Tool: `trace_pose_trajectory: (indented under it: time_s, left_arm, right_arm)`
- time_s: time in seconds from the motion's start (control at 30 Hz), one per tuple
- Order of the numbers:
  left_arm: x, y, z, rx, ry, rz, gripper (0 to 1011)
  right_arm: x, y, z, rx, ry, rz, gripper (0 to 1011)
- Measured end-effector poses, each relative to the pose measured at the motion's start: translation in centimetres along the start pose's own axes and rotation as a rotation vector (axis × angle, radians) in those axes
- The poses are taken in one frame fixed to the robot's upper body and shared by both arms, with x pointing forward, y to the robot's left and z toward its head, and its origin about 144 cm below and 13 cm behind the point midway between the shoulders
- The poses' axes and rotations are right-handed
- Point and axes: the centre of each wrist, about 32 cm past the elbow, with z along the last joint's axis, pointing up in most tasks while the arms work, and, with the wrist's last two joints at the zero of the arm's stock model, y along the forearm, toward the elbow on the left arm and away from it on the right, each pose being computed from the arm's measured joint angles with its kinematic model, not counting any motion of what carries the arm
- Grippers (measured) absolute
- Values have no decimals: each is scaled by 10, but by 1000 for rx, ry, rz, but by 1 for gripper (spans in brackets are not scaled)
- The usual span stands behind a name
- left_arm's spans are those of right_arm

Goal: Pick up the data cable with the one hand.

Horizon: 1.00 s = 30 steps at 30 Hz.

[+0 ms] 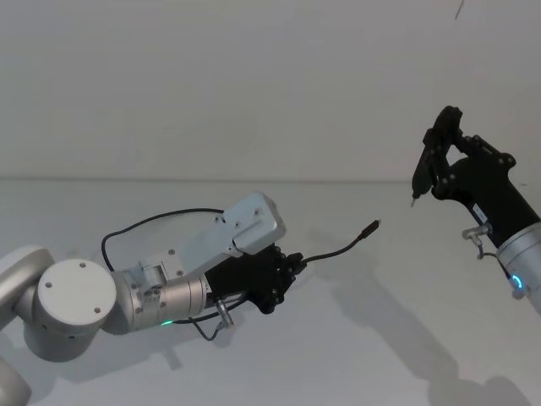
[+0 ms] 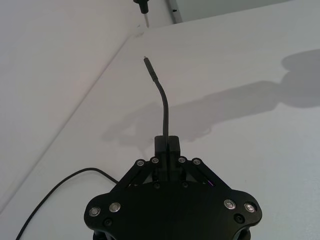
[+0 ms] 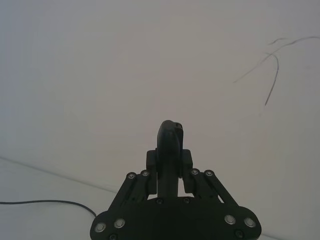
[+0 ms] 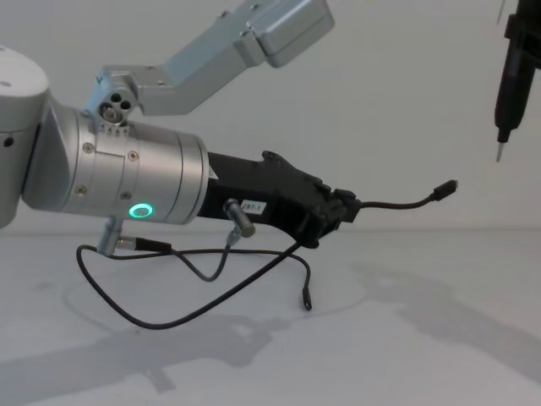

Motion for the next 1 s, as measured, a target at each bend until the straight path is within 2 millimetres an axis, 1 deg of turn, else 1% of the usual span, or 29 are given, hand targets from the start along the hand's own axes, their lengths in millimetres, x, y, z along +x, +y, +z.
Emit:
trace_pose_trajectory:
  time_s: [0.5, 1.0]
  left_arm:
    - [0, 1, 0, -4, -5, 1, 35]
    - [0, 1, 1, -5, -7, 1, 35]
  right_arm:
    - [8, 4, -3, -16, 90, 53, 279]
    - [10, 6, -5, -20, 122, 95, 279]
